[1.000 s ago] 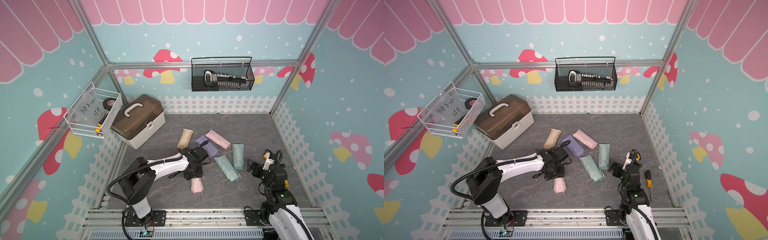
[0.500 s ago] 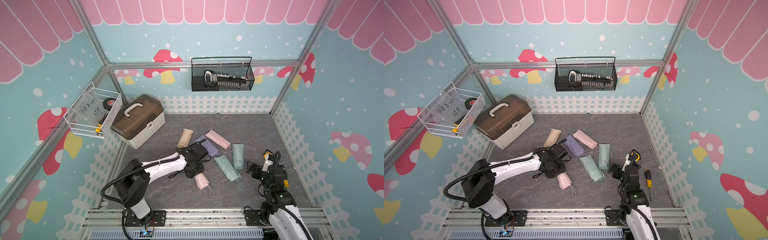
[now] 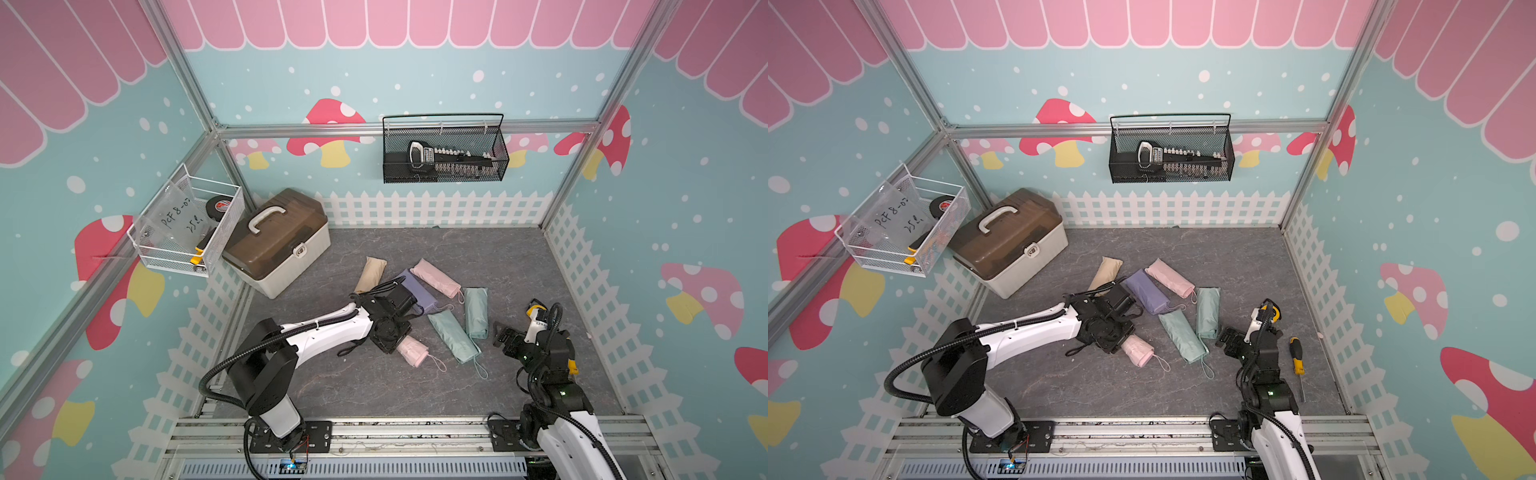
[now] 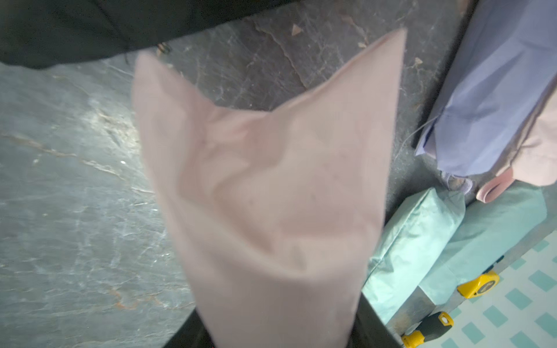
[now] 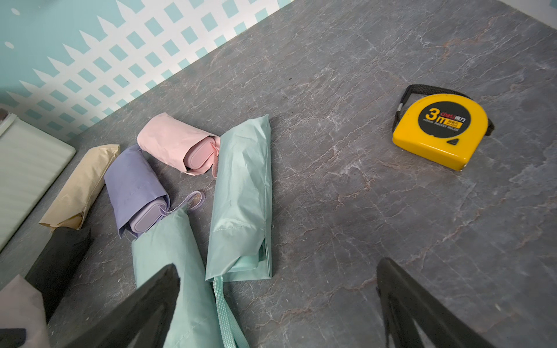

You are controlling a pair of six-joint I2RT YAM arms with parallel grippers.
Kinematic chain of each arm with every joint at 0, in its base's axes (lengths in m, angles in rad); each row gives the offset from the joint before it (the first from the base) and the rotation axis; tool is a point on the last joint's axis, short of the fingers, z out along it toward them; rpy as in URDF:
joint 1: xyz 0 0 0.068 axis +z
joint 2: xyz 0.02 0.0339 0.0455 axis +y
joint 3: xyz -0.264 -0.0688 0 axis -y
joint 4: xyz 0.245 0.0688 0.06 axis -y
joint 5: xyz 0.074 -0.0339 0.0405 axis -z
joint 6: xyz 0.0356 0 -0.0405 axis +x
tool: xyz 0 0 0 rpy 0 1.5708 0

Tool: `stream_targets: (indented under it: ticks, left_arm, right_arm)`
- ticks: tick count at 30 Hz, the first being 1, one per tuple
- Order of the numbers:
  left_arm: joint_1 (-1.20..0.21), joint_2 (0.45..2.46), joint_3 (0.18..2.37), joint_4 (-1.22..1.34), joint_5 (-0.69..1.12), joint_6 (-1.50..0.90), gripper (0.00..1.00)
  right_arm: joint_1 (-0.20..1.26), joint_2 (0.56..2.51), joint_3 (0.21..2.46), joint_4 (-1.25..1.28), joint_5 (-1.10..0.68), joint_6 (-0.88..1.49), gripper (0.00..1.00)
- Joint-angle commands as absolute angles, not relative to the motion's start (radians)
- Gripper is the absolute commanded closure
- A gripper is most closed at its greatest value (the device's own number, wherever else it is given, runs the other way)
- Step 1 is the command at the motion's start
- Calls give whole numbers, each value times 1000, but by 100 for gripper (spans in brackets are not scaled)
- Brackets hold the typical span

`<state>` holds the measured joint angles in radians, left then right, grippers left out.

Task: Take umbrellas out of sleeves
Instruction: Place the umbrella at the center of the board.

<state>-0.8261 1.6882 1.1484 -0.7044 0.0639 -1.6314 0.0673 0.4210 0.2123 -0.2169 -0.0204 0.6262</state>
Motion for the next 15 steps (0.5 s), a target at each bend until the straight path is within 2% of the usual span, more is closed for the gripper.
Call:
stream_targets:
  ticks: [1,11,15]
  left_arm:
    - [-835,1744,1215,-644,102,-1717,53]
    - [-850,1788,1230,-635,91,-1769,53]
    - [-850,1781,1212,-651,109,-1753,47]
  right_arm:
    - [74,405,204,-222,-28,639,0]
    - [75,391,203,-231,-28,640,0]
    - [75,391,204,-232,-29,640,0]
